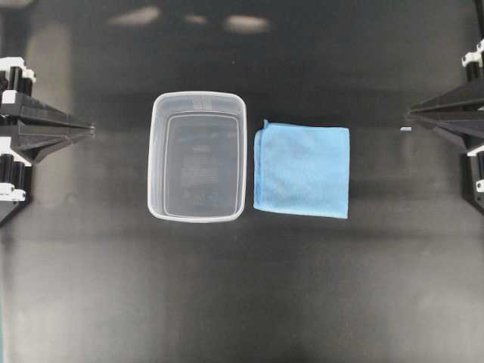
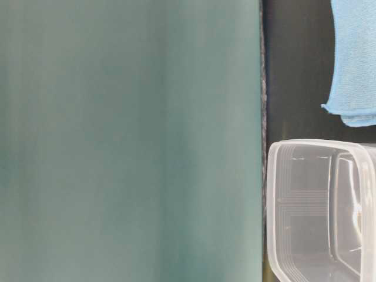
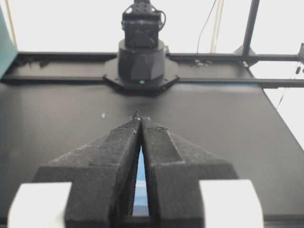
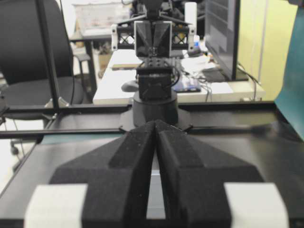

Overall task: Place the blue towel into the container with the left arm.
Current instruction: 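Move the left gripper rightward over the container toward the blue towel, then lower the left gripper onto the blue towel and pinch its center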

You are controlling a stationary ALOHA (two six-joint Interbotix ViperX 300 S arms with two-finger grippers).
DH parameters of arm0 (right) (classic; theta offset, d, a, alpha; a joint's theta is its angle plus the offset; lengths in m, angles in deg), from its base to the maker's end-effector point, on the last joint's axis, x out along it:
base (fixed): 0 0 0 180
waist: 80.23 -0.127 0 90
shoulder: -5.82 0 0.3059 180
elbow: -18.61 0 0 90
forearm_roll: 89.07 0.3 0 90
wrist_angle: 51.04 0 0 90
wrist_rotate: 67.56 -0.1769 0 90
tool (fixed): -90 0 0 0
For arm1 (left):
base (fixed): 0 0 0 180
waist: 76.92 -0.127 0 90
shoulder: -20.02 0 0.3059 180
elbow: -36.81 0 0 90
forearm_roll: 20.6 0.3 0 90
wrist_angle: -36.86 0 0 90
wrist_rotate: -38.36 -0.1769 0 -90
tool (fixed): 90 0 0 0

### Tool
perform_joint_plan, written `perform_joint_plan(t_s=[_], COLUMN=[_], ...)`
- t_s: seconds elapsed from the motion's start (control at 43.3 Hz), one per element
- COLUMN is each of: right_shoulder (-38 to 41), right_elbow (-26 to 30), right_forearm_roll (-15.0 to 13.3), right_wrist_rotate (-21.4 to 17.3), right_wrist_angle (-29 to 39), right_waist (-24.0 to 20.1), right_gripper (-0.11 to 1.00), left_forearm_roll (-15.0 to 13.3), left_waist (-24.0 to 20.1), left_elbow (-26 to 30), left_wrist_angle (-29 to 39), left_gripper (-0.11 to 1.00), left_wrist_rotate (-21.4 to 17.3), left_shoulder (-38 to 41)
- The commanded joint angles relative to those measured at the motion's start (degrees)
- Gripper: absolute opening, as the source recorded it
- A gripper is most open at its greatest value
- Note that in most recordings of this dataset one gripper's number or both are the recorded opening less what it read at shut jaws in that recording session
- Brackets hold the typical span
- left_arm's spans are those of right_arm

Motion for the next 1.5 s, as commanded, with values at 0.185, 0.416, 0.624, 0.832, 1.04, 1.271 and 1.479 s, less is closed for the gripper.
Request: perform_joint_plan(t_s=[0.185, 0.416, 0.624, 0.832, 1.04, 1.271, 1.479], right_shoulder=[-0.4, -1.8, -3.5, -5.4, -7.6, -9.5, -9.6], right_elbow=[-0.2, -0.1, -0.1, -0.2, -0.2, -0.4, -0.4], right_forearm_roll=[0.4, 0.4, 0.4, 0.4, 0.4, 0.4, 0.4], right_wrist_rotate=[-0.9, -1.7, -1.8, -1.6, -1.6, -1.6, -1.6], right_wrist_angle=[0.2, 2.4, 5.7, 6.6, 6.6, 6.7, 6.6], right_waist=[0.0, 0.6, 1.7, 2.0, 2.0, 2.0, 2.0], right_gripper=[0.01, 0.01, 0.17, 0.71, 0.77, 0.76, 0.76], left_forearm_roll=[2.3, 2.4, 2.4, 2.4, 2.4, 2.4, 2.5], left_waist=[-0.3, -0.4, -0.4, -0.7, -0.9, -1.1, -0.5], left_elbow=[9.8, 20.9, 30.8, 40.3, 53.4, 65.6, 73.6], left_wrist_angle=[13.2, 27.2, 34.7, 41.2, 51.2, 60.0, 61.3], left_gripper=[0.01, 0.01, 0.01, 0.03, 0.53, 0.91, 0.89], left_wrist_rotate=[1.8, 1.1, 0.9, 0.6, 0.5, -0.5, -5.2], left_shoulder=[3.9, 10.5, 19.4, 29.4, 43.4, 58.4, 74.2])
